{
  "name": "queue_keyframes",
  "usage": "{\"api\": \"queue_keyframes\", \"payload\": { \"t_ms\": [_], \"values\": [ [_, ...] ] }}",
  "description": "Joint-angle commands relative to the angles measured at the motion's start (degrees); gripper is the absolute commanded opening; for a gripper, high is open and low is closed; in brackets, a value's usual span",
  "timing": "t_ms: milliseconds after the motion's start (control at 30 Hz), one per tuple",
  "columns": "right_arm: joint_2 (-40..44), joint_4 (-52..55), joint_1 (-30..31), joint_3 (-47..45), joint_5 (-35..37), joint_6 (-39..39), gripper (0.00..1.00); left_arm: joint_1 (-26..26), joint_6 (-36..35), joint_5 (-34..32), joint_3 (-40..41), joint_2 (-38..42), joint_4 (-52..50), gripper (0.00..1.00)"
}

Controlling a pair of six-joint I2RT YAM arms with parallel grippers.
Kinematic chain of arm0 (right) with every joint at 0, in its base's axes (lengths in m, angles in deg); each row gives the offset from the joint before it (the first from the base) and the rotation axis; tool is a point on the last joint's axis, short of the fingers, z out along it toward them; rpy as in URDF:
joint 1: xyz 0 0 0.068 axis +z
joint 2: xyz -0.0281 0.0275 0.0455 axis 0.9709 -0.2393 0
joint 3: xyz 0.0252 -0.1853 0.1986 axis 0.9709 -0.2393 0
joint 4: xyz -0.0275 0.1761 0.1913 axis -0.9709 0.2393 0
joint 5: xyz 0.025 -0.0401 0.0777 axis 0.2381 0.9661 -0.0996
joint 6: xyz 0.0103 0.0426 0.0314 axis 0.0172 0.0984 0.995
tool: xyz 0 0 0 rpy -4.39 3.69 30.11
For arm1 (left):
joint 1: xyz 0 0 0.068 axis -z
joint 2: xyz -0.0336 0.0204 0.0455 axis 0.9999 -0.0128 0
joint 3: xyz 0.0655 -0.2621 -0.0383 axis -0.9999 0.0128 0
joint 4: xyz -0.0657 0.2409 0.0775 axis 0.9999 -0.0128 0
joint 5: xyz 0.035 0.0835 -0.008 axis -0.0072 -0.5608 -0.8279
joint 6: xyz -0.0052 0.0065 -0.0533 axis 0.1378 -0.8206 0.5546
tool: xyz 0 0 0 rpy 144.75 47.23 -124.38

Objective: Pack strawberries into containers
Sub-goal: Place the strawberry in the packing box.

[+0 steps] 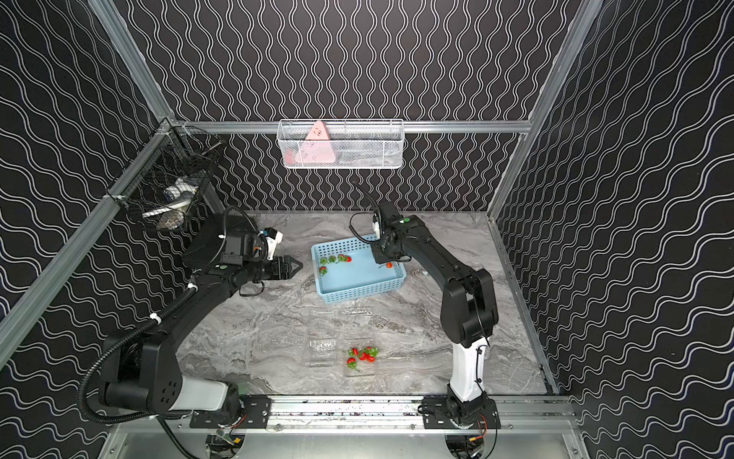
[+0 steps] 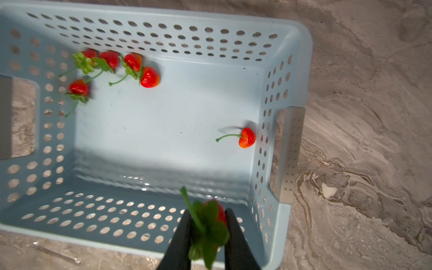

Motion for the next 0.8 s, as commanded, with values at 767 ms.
{"api": "queue_keyframes", "payload": {
  "t_ms": [767],
  "values": [
    [26.21,-2.94,31.95,-40.60,-9.61,20.19,0.31,1.69,1.07,-1.53,0.65,6.91,-1.47,0.72]
  ]
}}
